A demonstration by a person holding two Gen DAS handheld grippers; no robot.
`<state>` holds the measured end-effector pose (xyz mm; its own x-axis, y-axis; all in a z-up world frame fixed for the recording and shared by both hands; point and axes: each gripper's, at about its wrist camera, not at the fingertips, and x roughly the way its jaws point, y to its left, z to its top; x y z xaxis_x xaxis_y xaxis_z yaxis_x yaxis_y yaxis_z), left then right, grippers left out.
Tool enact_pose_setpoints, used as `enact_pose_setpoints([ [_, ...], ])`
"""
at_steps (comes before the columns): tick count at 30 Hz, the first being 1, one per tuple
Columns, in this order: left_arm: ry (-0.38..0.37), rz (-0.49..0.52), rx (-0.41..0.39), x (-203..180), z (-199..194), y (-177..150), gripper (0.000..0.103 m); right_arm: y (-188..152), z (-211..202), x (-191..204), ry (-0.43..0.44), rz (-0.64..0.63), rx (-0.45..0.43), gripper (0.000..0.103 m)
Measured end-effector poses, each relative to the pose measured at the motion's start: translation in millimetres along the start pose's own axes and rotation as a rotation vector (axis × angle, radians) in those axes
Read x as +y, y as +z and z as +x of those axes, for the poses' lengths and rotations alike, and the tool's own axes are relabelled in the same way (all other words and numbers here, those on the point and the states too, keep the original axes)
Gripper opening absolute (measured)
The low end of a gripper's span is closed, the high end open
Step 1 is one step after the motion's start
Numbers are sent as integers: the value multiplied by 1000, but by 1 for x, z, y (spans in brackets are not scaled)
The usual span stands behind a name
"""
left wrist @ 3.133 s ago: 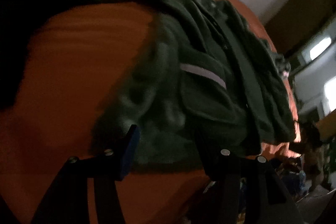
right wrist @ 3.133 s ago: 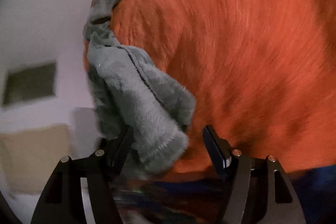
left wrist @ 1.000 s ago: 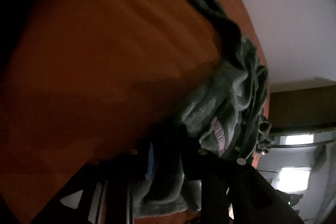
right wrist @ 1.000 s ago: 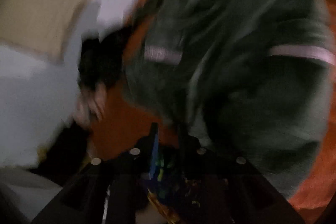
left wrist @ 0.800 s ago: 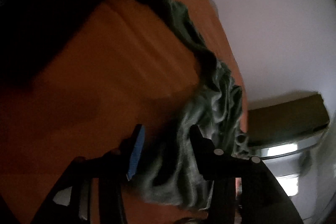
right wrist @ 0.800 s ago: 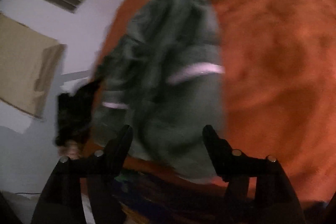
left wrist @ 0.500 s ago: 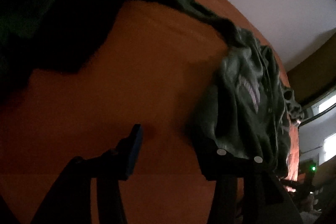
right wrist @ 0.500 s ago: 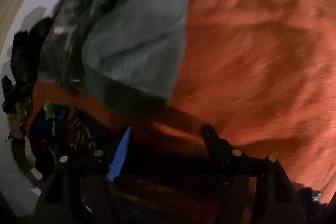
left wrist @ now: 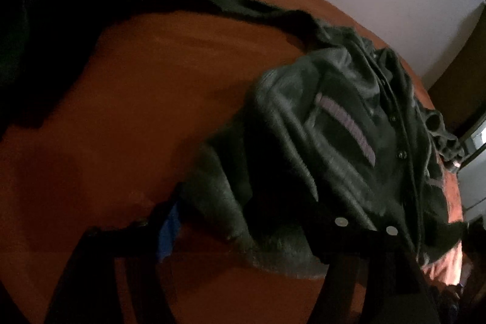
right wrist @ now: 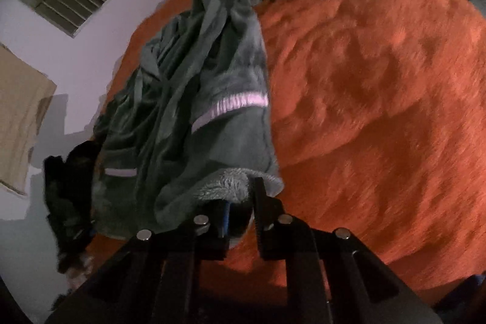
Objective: Fold clothes
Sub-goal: 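Release the hoodie with both tools and lift them above it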
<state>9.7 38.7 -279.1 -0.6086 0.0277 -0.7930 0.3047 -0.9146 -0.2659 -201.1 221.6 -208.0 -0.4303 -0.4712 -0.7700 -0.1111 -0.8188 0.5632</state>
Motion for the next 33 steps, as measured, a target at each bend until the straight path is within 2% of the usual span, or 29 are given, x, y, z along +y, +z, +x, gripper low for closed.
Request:
enact_pose_setpoints([
  [1,7,-2,-14,-2,-2,2,70,-4,11,-6,2,54,45,21],
  [2,8,-4,-20,-5,-3,4,68,-7,23,-14,2,115,92,42],
  [3,9,-5,-26,-7,-3,7,60,-11,35,-22,2,177,140,56],
  [4,8,0,-28,-8,-6,9,56,-16,41,-26,10,214,150,69],
  [5,8,4,-32,-8,-8,10,41,-21,45,-29,21,240,143,69],
  [6,10,6,-37,-9,-10,12,9,-25,49,-32,32,265,137,68],
  [7,11,5,-44,-10,-12,14,6,-27,48,-30,40,257,122,55],
  [8,10,-15,-58,-7,-17,15,6,-28,44,-26,46,234,105,6],
  [10,-2,-59,-77,-3,-29,18,6,-28,28,-19,38,187,61,4],
  [13,-38,-129,-94,7,-49,21,5,-28,-20,-14,-30,115,-30,3],
  [18,-131,-174,-43,15,-79,6,6,-29,-101,-6,-142,-4,-181,3],
  [19,-132,-146,-41,10,-82,0,6,-29,-117,-4,-165,-28,-211,3],
  [23,-77,-12,-32,-12,-79,-27,6,-39,-106,-20,-229,-67,-107,3],
  [27,-30,-14,66,-10,-47,-57,6,-50,-89,-37,-290,-101,16,3],
  [30,0,-41,121,2,-41,-71,6,-58,-76,-51,-335,-126,109,7],
  [33,19,4,102,12,-56,-78,7,-65,-73,-60,-367,-151,176,28],
])
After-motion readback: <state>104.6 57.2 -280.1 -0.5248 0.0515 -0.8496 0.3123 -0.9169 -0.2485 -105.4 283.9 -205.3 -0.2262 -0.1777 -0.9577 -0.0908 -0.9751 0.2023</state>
